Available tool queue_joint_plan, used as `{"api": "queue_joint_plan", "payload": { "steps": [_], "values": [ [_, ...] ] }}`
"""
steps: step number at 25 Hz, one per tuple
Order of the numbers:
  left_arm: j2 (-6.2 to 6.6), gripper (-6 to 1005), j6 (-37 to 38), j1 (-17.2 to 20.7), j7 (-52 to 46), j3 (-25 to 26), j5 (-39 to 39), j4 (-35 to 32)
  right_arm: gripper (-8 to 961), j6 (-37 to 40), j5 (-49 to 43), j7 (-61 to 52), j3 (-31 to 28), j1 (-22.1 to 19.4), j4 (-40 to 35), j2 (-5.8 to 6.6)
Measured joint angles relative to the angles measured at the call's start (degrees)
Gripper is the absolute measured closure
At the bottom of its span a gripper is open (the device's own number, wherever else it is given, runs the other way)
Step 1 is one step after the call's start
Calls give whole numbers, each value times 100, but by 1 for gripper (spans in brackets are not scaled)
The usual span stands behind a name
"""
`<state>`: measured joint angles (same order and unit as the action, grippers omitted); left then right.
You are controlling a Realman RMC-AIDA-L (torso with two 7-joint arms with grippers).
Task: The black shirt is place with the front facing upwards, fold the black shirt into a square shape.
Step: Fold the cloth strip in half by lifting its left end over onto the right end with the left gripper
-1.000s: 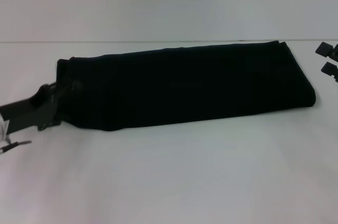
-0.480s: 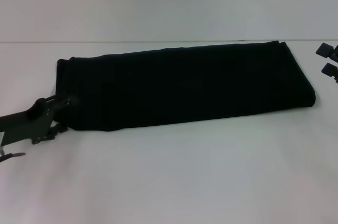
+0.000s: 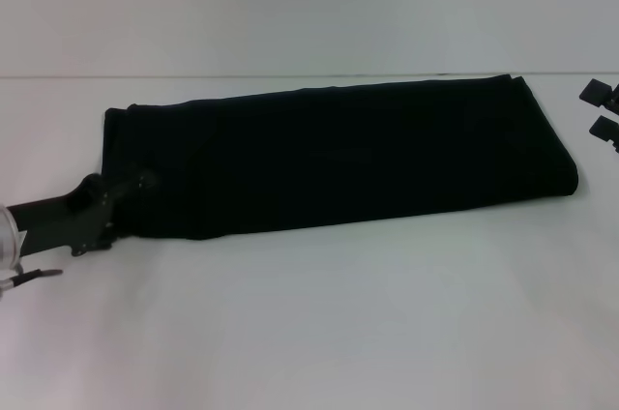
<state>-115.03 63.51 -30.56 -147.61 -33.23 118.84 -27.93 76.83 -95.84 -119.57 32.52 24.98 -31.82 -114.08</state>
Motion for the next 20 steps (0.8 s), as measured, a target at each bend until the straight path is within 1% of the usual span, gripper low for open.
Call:
{"api": "queue_joint_plan", "payload": {
  "steps": [3, 5, 8, 11, 14, 17, 20],
  "values": [
    [-23, 93, -70, -66, 149, 24, -33, -12, 11, 18, 2, -1, -2, -1, 0, 0],
    [-59, 93, -40, -87, 372, 110, -153, -44, 11, 31, 3, -3, -8, -2, 0, 0],
    [-83, 94, 280, -19, 696, 253, -508, -107, 11, 59, 4, -7, -28, -3, 0, -1],
    [-37, 96, 546, 160, 694, 337, -644, -129, 11, 87, 5, -11, -79, -17, 0, 0],
    [6, 97, 514, 294, 459, 301, -494, -103, 11, 92, -4, -9, -122, -27, 0, -3],
    [22, 98, 451, 326, 345, 283, -316, -62, 11, 77, -21, -9, -130, -28, 0, -8],
    [32, 99, 371, 266, 261, 242, -150, -41, 11, 71, -25, -8, -132, -17, 0, -9]
  ]
}}
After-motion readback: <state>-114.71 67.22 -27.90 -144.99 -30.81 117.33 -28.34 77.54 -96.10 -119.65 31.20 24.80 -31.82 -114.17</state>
